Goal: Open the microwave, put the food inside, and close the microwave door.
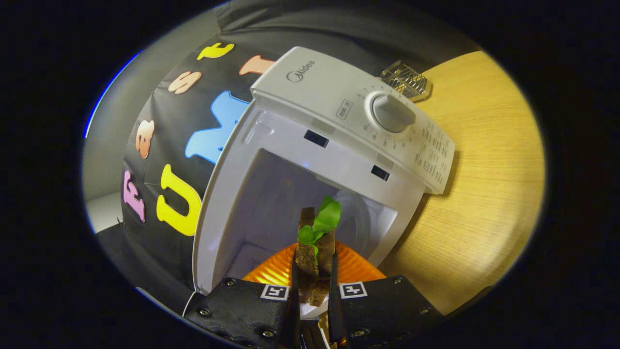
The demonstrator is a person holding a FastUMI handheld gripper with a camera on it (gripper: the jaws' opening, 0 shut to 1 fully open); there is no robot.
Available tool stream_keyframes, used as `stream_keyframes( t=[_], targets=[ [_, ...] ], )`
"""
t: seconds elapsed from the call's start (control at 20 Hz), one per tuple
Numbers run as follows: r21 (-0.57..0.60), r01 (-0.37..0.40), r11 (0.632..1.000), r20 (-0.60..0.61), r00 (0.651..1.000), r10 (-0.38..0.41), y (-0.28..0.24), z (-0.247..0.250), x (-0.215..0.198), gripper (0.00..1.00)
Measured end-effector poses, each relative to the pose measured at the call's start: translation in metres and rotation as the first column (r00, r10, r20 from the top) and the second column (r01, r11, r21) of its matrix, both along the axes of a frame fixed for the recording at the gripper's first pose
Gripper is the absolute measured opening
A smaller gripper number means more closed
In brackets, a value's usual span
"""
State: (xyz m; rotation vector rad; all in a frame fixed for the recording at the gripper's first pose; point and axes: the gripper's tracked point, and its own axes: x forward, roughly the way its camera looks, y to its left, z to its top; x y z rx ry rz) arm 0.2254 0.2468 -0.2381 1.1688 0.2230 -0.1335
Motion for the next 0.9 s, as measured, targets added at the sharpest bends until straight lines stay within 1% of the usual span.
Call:
stream_keyframes(
  t=[0.2,0.4,0.65,0.75,0.9],
  targets=[
    [0.036,0.051,0.998,-0.019,0.999,-0.050,0.010,-0.007,0.026,0.24],
    [0.073,0.070,0.995,-0.029,0.997,-0.068,0.023,-0.012,0.051,0.23],
    [0.070,0.108,0.992,-0.034,0.994,-0.106,0.024,-0.017,0.071,0.24],
    [0.064,0.109,0.992,-0.042,0.993,-0.107,0.025,-0.019,0.077,0.25],
    [0.038,0.114,0.993,-0.054,0.992,-0.112,0.024,-0.024,0.078,0.25]
  ],
)
